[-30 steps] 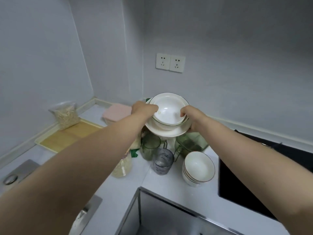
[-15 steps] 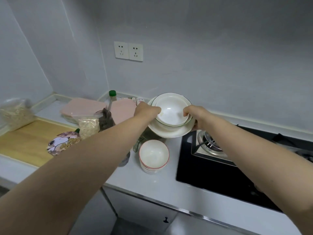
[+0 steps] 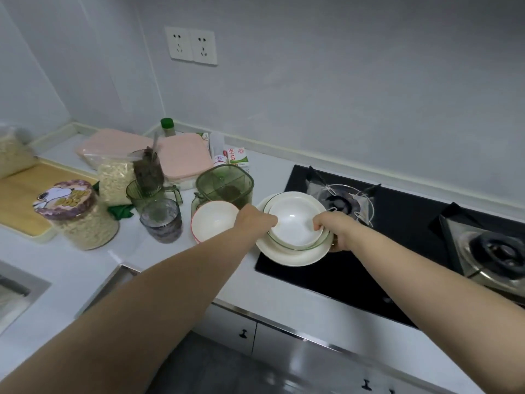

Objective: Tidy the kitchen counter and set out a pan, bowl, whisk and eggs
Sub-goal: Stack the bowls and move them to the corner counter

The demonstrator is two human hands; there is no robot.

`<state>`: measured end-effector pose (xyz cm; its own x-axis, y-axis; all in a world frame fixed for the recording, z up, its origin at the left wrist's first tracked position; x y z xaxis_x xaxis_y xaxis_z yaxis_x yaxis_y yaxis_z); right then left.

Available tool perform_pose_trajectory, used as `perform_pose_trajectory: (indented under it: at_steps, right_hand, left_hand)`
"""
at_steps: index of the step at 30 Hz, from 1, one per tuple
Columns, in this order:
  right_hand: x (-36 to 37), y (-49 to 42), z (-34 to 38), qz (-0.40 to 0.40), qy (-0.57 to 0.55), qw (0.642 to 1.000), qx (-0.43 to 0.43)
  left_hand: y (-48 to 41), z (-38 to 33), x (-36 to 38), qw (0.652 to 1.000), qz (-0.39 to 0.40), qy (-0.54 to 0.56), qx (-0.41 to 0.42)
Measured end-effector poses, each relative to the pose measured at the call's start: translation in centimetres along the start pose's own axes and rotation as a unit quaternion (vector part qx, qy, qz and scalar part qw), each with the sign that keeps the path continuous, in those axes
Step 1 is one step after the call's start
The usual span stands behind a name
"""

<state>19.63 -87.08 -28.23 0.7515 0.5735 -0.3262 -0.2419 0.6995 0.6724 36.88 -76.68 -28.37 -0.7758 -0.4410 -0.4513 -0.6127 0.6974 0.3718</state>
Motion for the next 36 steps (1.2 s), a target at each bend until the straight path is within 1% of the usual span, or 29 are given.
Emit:
perform_pose_trajectory:
  at_steps: [2,5,8,11,18,30,36]
  right_hand:
    - [0.2,-0.5,-1.5,0.007,0.010,1.000,0.012]
    - [0.5,-1.2,-2.8,0.007,0.032,0.999,0.005]
    - [0.7,-1.7,-3.1,0.003,0.037,0.999,-0.012]
    - [0.9,-2.0,-3.6,0.014,0.028,0.999,-0.020]
    - [2.0,-2.2,-5.3,0.057,0.046,0.997,-0.014]
    - [1.5,-3.6,-5.7,0.033,0.117,0.993,-0.011]
    - [1.3,-3.9,-5.8,0.022,0.147,0.989,0.002]
  left_hand:
    - [0.4,1.3,1.0,1.000,0.003,-0.002,-0.018]
    - [0.9,2.5,1.9,0.999,-0.012,-0.010,-0.036]
    - [1.0,3.0,2.1,0.999,-0.029,-0.023,-0.038]
    - [1.0,3.2,2.1,0.998,-0.039,-0.029,-0.034]
    - [1.6,5.0,2.1,0.997,-0.024,-0.030,-0.068]
    - [1.7,5.9,3.8,0.994,-0.001,-0.024,-0.103]
    - [1.4,5.7,4.0,0.994,0.012,-0.038,-0.104]
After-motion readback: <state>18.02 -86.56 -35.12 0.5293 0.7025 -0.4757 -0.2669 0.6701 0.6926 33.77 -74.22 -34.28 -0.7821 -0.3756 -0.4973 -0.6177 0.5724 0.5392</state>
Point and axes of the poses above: each hand's wrist, its own y-axis away from the middle knuckle, its own x-axis out of the palm, z = x × y, the point moved 7 cm from there along -y, towards the middle knuckle, and after that the axes turned 5 degrees about x, right-handed, at the moved point
